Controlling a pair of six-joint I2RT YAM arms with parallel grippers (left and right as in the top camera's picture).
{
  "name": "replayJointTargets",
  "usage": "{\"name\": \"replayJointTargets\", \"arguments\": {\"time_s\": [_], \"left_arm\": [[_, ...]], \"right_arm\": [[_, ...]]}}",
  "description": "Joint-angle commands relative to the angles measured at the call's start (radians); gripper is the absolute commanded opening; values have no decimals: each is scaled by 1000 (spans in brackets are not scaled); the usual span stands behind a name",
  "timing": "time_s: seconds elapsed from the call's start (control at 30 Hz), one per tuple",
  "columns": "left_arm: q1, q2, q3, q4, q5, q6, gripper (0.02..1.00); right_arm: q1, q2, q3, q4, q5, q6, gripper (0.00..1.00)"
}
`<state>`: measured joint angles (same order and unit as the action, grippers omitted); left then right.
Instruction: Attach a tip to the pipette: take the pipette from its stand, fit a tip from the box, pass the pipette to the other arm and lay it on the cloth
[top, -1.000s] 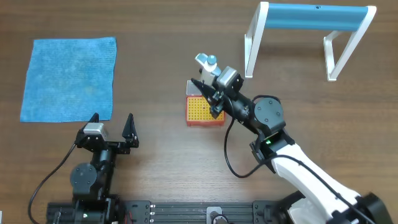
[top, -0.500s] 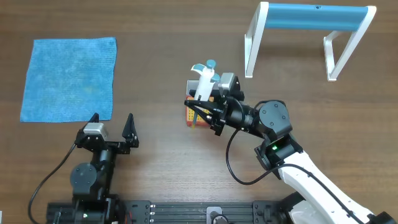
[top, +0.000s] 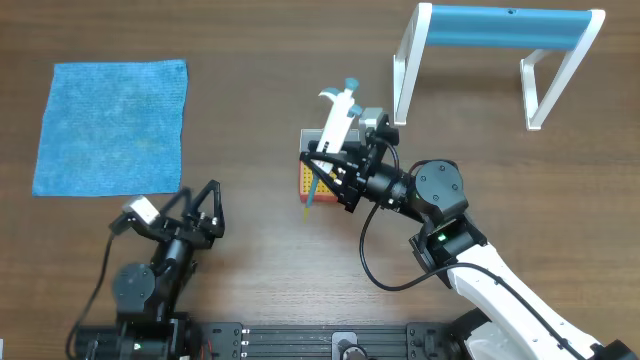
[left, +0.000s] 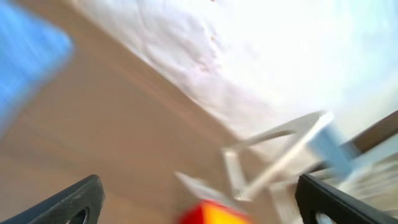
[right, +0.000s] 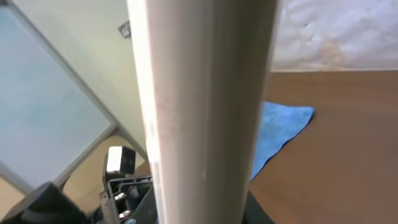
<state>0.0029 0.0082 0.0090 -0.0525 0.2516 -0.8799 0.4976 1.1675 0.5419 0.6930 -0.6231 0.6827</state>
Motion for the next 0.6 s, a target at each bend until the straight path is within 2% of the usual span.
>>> {"name": "replayJointTargets", "arguments": {"time_s": [0.03,0.13,0.17,0.23,0.3,0.43,0.53,0.57,0.6], "left_arm": [[-4,-5,-3,13,107,-403,996],[-3,-4,-3,11,93,-409,993],[-3,-4,-3,14,96,-395,993],[-3,-3,-1,37,152,-341,996],[-3,2,16,50,194,-314,996],[-3,64,91,48,326,-257,996],[-3,185,165,23,418,-192,996],[-3,293,220,23,496,-148,996],[-3,335,242,24,529,-127,996]], "right_arm": [[3,-12,18,58,61,85,73],[3,-12,18,56,22,136,73],[3,-12,18,56,-24,137,71],[3,-12,18,29,-173,136,71],[3,-12,18,-29,-249,137,71],[3,-12,18,-209,-328,146,71],[3,-12,17,-215,-433,218,71],[3,-12,17,-214,-497,253,71],[3,-12,17,-213,-512,268,73]]}}
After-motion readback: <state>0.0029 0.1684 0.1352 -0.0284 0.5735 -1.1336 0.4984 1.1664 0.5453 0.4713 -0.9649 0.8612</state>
